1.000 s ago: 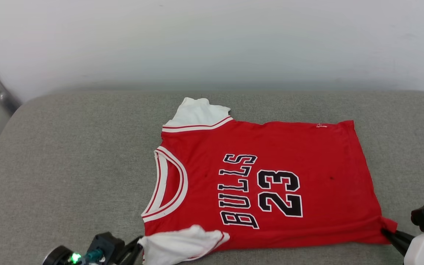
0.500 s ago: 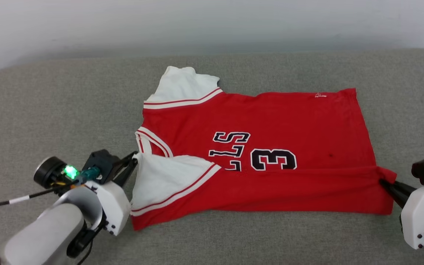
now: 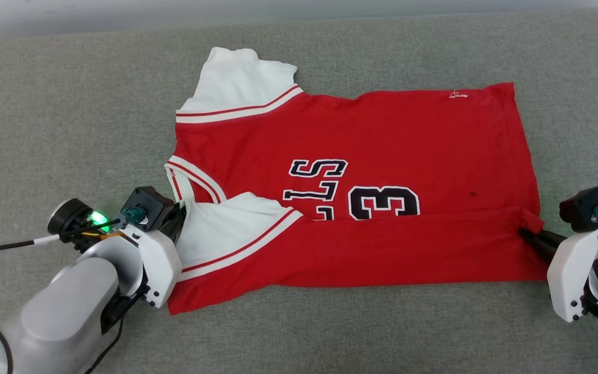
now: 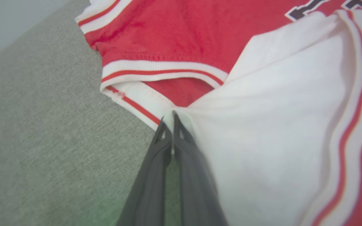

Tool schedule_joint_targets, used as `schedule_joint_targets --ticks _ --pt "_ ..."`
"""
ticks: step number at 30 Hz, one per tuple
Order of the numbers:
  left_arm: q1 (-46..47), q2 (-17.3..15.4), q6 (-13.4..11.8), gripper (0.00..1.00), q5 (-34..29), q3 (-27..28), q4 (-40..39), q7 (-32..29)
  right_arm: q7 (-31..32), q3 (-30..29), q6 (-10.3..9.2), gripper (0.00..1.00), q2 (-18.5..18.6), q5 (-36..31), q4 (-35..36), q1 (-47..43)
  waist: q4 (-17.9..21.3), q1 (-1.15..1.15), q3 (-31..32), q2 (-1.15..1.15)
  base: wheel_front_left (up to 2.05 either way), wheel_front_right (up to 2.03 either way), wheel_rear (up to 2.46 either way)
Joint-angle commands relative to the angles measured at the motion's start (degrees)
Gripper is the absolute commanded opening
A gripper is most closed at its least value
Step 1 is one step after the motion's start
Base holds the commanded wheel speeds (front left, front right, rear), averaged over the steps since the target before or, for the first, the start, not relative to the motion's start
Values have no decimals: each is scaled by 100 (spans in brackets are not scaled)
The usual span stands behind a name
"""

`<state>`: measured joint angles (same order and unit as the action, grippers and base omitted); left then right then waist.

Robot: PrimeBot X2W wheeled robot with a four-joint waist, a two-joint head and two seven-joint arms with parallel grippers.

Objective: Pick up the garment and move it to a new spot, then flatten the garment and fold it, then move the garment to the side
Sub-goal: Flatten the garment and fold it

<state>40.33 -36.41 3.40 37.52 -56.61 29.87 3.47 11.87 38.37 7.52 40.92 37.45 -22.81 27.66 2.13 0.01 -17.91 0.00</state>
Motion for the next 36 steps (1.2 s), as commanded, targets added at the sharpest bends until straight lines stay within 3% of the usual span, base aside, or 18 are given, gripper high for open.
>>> schedule_joint_targets --ticks 1,5,6,7,8,9,15,23,27,36 --pt "-2 108 57 0 -1 -56 200 39 17 143 -7 0 -75 65 -158 0 -3 -1 -10 0 0 0 0" --pt "1 252 168 0 33 -127 573 197 -80 293 -7 0 -75 164 -243 63 -7 -1 112 0 0 0 0" --pt "5 271 187 0 43 -131 645 242 -119 322 -7 7 -62 176 -249 74 -7 -1 168 0 0 0 0" --pt "25 280 200 37 36 -132 715 289 -172 327 -7 28 -43 169 -256 91 -11 -1 231 0 0 0 0" --pt "54 280 201 91 8 -140 782 341 -247 328 -6 100 -28 145 -259 106 -14 -1 300 0 0 0 0" --pt "101 275 185 100 -35 -138 821 417 -329 318 -6 100 -28 123 -260 116 -17 -1 374 0 0 0 0" --pt "268 120 201 100 29 -44 793 447 -556 266 -7 100 41 151 -197 -73 -89 -1 847 0 0 0 0" --pt "550 -224 206 100 265 0 193 -461 -596 117 -7 100 109 89 -82 -299 -158 -1 1188 0 0 0 0" --pt "709 -383 281 100 526 -105 -194 -1387 -546 28 -7 100 97 56 -31 -370 -169 -1 1234 0 0 0 0" --pt "880 -475 331 100 1854 -241 -875 -4012 -454 -47 -7 100 -53 -64 81 -386 -97 -1 1158 0 0 0 0"
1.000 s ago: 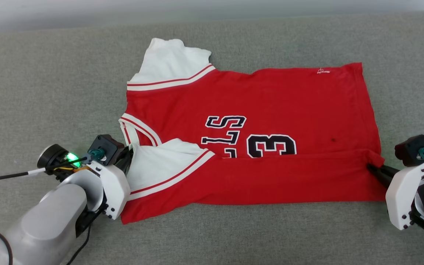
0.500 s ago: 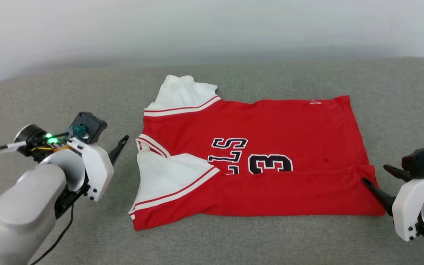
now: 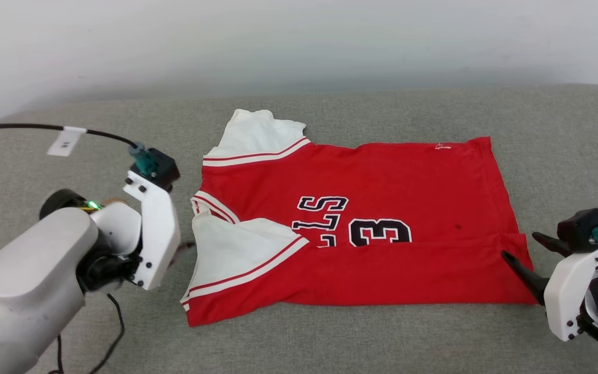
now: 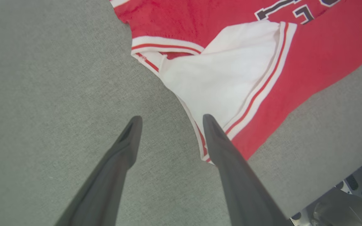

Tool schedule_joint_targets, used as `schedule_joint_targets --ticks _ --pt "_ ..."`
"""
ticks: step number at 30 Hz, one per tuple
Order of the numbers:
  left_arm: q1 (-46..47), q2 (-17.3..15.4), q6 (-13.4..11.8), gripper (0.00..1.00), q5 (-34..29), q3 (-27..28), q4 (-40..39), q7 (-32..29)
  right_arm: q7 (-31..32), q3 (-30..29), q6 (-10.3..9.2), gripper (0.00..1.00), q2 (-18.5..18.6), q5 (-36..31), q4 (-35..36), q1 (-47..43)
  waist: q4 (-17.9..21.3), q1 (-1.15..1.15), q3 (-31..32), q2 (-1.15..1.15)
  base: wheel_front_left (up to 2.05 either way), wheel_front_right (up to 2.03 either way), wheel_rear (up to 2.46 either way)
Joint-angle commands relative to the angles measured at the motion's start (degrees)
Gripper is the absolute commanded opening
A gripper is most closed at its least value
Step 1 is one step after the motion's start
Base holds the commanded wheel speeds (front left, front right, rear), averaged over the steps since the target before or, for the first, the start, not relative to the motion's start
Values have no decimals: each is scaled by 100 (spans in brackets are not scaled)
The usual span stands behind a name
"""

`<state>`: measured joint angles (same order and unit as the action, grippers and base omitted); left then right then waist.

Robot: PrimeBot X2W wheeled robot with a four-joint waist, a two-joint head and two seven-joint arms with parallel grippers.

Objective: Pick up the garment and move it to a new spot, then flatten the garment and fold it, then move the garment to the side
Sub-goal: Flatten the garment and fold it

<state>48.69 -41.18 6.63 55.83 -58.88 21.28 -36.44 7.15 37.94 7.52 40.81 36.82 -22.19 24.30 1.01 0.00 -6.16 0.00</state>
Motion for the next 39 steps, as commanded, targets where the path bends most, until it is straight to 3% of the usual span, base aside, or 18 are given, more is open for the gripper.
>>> schedule_joint_targets --ticks 1,5,11,23,24,25,32,39 --pt "34 29 -26 100 185 -26 -65 -280 28 2 -7 100 -60 -9 23 -48 25 0 -30 0 0 0 0" --pt "130 25 -77 100 436 -215 -293 -1172 67 19 -7 100 -120 -55 34 7 84 0 -94 0 0 0 0" --pt "52 96 -160 100 415 -570 -249 -1905 81 68 -7 100 -202 -86 55 168 209 0 -251 0 0 0 0" --pt "-369 384 -58 100 445 -900 366 -1806 34 250 -7 100 -319 -72 -77 384 442 0 -551 0 0 0 0" --pt "-383 391 -34 47 457 -915 395 -1772 29 261 -7 100 -314 -60 -85 400 446 0 -553 0 0 0 0" --pt "-393 398 -29 0 479 -915 415 -1745 31 263 -7 100 -298 -53 -90 423 445 0 -548 0 0 0 0" --pt "-285 227 47 0 655 -738 340 -1480 283 387 -6 100 46 -12 96 669 350 0 -361 0 0 0 0" --pt "-165 -109 66 0 701 -678 -219 -1287 1390 740 -6 100 726 356 642 1136 235 0 -236 0 0 0 0"
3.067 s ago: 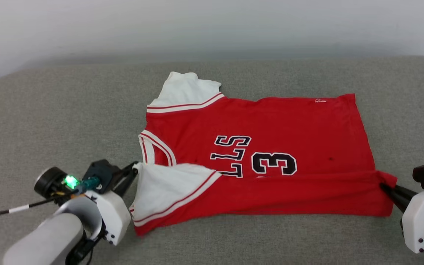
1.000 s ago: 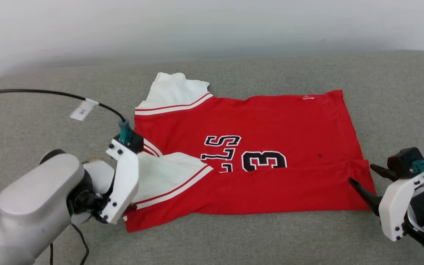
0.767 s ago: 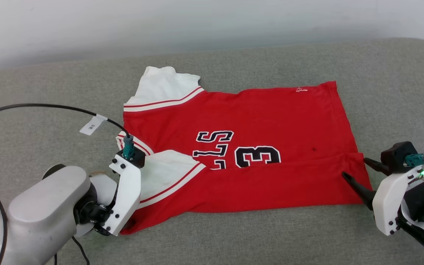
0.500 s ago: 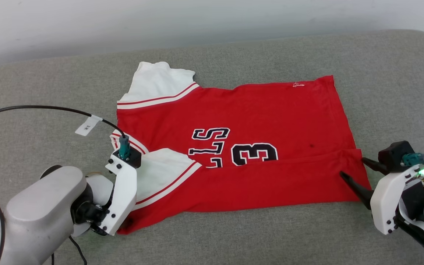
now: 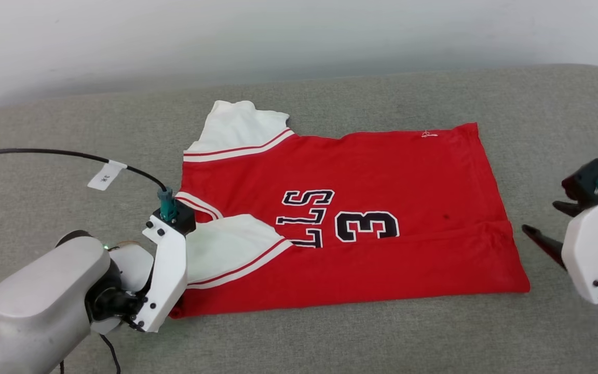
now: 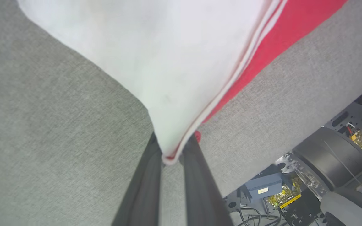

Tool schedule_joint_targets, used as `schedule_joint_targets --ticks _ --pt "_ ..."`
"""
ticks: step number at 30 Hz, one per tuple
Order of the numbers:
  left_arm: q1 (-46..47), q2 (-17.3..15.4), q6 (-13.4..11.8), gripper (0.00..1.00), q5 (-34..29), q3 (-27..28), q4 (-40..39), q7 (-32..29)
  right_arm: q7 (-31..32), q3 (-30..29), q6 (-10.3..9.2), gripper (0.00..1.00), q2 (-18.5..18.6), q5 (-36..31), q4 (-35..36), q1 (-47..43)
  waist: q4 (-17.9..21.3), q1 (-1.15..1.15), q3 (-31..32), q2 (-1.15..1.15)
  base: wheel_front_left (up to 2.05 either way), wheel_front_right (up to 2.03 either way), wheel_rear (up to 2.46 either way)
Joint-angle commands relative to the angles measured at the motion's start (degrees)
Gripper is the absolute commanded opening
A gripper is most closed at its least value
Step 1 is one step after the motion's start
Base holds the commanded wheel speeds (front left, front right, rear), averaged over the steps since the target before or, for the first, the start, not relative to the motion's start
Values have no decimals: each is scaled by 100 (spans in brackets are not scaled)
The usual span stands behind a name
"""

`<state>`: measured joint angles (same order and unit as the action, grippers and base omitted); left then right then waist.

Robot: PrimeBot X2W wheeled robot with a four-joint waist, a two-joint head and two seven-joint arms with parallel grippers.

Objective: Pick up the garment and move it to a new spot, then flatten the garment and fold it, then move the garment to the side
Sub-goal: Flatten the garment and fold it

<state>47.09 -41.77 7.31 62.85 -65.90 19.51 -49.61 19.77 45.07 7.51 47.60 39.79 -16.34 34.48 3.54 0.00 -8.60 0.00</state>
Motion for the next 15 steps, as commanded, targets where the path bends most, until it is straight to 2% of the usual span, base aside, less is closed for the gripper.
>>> schedule_joint_targets --ticks 1,5,8,11,15 --pt "4 -98 -1 0 -12 26 -112 40 373 95 -5 100 148 162 136 186 -37 0 7 0 0 0 0" --pt "65 -216 2 0 -76 4 -388 72 1380 388 -5 100 464 563 416 437 -121 0 -55 0 0 0 0" --pt "107 -231 4 0 -136 -28 -552 86 2006 563 -6 100 549 835 491 572 -180 0 -142 0 0 0 0" --pt "131 -208 3 0 -187 -47 -654 108 2446 680 -5 100 469 1029 402 636 -230 0 -259 0 0 0 0" --pt "208 -172 -10 0 -264 -56 -747 106 2706 780 -6 100 257 1131 187 587 -308 0 -447 0 0 0 0"
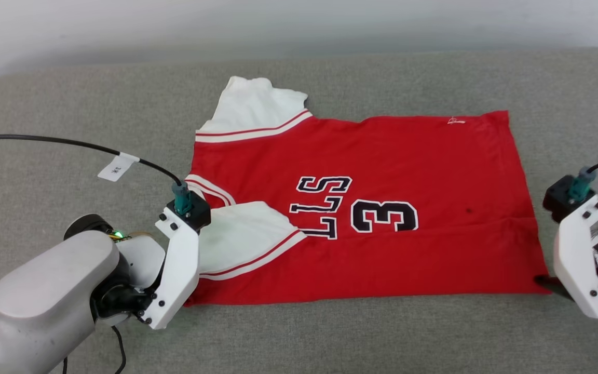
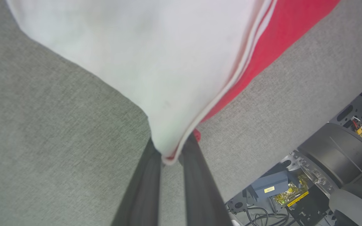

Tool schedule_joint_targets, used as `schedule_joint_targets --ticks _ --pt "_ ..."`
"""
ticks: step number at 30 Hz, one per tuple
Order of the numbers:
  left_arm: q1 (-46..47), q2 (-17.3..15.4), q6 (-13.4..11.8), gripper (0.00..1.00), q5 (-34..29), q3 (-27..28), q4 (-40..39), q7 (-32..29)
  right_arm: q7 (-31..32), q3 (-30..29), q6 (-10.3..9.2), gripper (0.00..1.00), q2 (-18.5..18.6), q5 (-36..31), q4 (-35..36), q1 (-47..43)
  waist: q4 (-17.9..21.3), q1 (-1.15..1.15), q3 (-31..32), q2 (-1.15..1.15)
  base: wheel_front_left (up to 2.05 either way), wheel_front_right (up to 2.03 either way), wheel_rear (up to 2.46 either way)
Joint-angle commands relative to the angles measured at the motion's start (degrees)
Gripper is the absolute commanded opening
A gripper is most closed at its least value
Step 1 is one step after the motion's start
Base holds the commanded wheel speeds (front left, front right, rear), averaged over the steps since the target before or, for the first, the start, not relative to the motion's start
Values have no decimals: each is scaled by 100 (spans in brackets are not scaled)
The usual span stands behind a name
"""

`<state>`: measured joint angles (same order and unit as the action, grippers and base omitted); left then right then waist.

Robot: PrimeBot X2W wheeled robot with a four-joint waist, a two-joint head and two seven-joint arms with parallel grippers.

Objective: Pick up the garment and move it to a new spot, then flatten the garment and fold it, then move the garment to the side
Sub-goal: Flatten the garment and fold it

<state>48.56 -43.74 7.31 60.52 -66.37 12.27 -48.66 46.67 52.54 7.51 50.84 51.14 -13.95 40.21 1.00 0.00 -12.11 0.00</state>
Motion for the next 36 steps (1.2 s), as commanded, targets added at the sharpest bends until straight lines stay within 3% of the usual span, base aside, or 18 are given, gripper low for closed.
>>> schedule_joint_targets --ticks 1,10,11,12,21,33,36 --pt "91 39 -12 0 -34 -6 -39 14 15 65 -6 100 -119 -18 -111 -16 -75 0 -147 0 0 0 0" --pt "45 0 -25 0 -63 8 -11 105 -177 453 -4 100 -697 137 -658 -303 -66 0 -350 0 0 0 0" --pt "14 -3 -28 0 -47 6 8 124 -190 494 -4 80 -687 161 -662 -293 -47 0 -328 0 0 0 0" --pt "-18 -10 -34 0 -32 1 23 138 -247 505 -4 0 -665 182 -660 -257 -26 0 -298 0 0 0 0" --pt "-397 -86 -28 0 167 -39 78 305 -841 644 -5 0 -199 403 -274 -81 157 0 306 0 0 0 0" --pt "-1081 -540 -84 0 370 -263 -613 285 -1187 869 -5 0 730 732 637 -725 176 0 888 0 0 0 0" --pt "-1280 -584 -148 0 419 -316 -703 314 -1168 903 -6 0 811 751 698 -935 192 0 885 0 0 0 0"
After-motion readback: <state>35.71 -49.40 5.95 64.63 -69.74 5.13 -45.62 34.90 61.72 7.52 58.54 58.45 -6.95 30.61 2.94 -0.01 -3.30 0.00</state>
